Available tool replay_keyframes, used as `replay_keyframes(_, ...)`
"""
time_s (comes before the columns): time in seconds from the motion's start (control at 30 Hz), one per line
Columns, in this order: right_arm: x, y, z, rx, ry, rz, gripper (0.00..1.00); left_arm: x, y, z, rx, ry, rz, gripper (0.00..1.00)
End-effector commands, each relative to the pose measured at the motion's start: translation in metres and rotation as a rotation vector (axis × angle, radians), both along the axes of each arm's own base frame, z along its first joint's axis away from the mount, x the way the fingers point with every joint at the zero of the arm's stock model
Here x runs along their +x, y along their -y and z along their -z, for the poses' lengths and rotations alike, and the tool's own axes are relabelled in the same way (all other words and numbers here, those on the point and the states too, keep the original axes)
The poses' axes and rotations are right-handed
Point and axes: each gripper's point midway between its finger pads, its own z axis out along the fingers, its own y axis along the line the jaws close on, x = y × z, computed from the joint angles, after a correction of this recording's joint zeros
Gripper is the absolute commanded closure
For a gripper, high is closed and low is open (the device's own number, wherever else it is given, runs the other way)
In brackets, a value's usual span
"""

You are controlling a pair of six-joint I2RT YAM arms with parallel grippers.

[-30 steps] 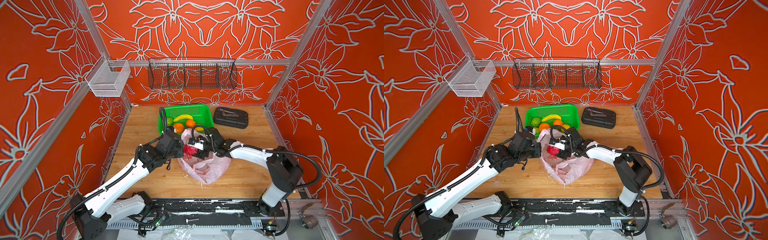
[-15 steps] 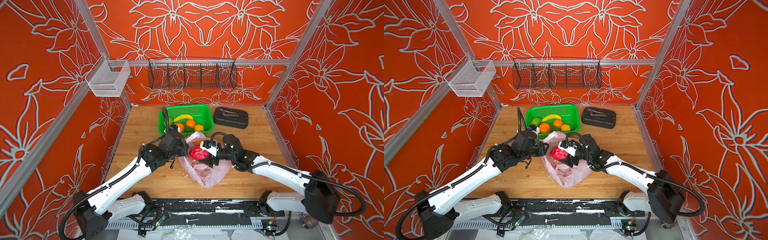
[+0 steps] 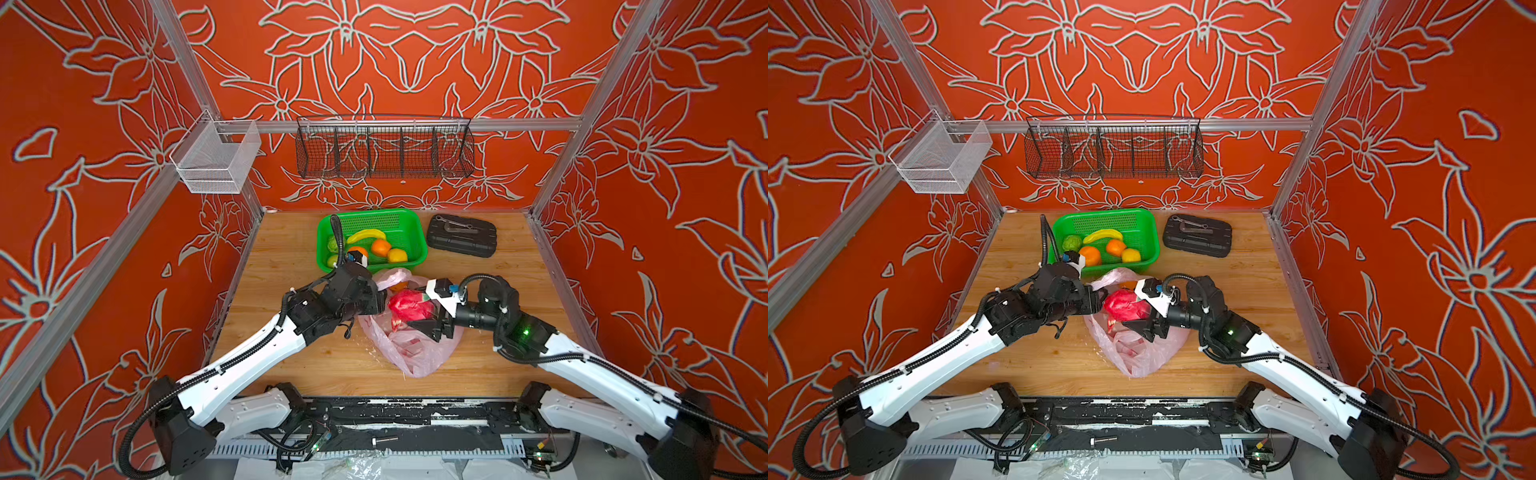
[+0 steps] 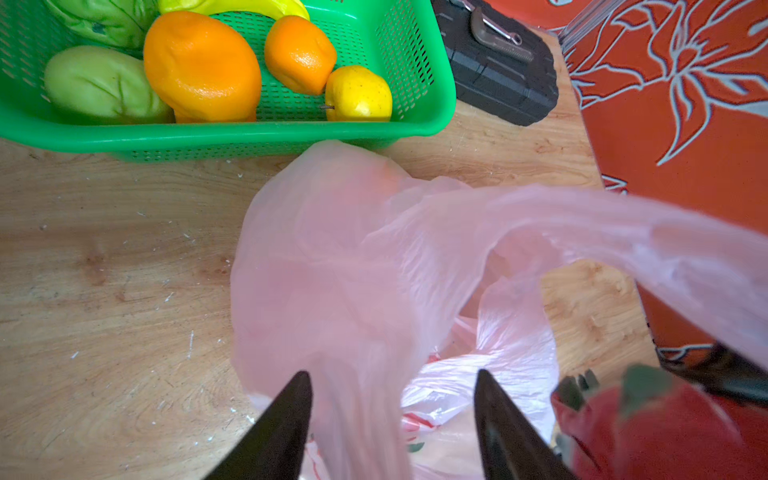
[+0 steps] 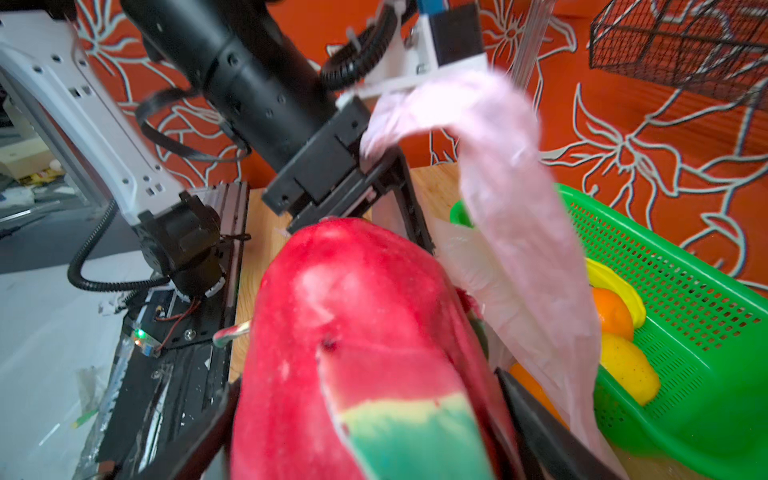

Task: Untie the knot of the plastic bag and take out the fruit
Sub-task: 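Lift the dragon fruit out with the right while the left holds the rim, then carry the dragon fruit toward the basket with the right while the left releases the bag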

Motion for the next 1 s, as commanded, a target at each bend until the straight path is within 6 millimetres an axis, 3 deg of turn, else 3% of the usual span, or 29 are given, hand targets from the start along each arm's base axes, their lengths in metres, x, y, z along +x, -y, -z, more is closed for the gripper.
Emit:
replay_keyframes(0.0, 0.001, 0.011, -0.048, 0.154, 0.039, 0.066, 0.48, -0.003, 0.005, -0.023, -0.033, 0.074, 0.030, 0.27)
replay_keyframes(0.2, 0.002, 0.030, -0.092, 0.251, 0.038, 0.151, 0.48, -0.019, 0.017, -0.054, -0.041, 0.197, 0.162, 0.05)
replay_keyframes(0.3, 0.002, 0.036, -0.116, 0.310, 0.033, 0.169, 0.48, -0.032, 0.019, -0.078, -0.035, 0.283, 0.242, 0.00)
replay_keyframes(0.43, 0.002, 0.043, -0.144, 0.382, 0.029, 0.171, 0.49, -0.042, 0.021, -0.106, 0.001, 0.381, 0.348, 0.02)
replay_keyframes(0.5, 0.003, 0.040, -0.143, 0.361, 0.002, 0.149, 0.49, -0.044, 0.023, -0.120, 0.015, 0.426, 0.386, 0.02)
replay_keyframes(0.67, 0.025, 0.038, -0.118, 0.294, -0.161, 0.212, 0.49, -0.036, 0.022, -0.151, 0.010, 0.479, 0.348, 0.02)
replay_keyframes(0.77, 0.042, 0.044, -0.114, 0.282, -0.231, 0.309, 0.49, -0.016, 0.019, -0.148, 0.082, 0.418, 0.257, 0.01)
replay_keyframes(0.97, 0.050, 0.058, -0.121, 0.312, -0.233, 0.394, 0.49, 0.007, 0.040, -0.137, 0.153, 0.340, 0.274, 0.03)
